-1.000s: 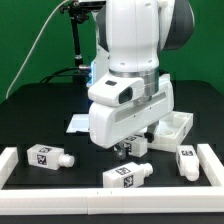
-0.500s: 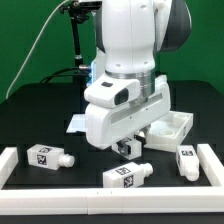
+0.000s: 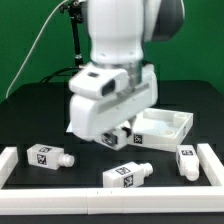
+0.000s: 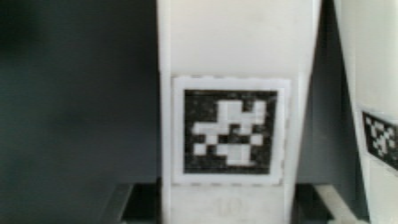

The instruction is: Assemble one leg

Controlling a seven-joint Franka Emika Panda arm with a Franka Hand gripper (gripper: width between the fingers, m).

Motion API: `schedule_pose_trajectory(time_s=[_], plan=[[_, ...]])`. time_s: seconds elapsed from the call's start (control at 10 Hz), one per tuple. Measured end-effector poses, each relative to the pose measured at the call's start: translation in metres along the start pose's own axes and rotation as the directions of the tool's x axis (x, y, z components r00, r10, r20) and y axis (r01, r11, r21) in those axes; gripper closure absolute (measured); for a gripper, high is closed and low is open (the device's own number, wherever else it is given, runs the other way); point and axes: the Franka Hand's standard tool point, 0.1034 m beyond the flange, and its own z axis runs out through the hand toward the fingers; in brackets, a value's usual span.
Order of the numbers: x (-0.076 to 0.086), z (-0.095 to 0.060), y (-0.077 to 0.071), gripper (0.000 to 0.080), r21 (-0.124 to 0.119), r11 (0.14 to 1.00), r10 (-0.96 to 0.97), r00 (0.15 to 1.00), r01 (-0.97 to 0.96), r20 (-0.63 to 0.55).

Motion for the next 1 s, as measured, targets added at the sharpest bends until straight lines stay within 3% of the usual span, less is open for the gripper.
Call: schedule_pose_trajectory(time_s=[0.2,0.3,0.8,1.0], plan=[[-0.054,-0.017,0.018,0.0514,-0.013,0.999,-0.046,0.999,0.046,0.005],[-0.071,-0.017,0.029,0.0514,-0.015,1.000,-0.005,1.000,0.006,0.008],[-0.066,-0.014,0.024,0.0512,-0.010,1.000,-0.010,1.000,0.010,0.009],[-0.099,0.001,0.035,0.0512,0.017,1.000,-0.012,1.000,0.012,0.026]])
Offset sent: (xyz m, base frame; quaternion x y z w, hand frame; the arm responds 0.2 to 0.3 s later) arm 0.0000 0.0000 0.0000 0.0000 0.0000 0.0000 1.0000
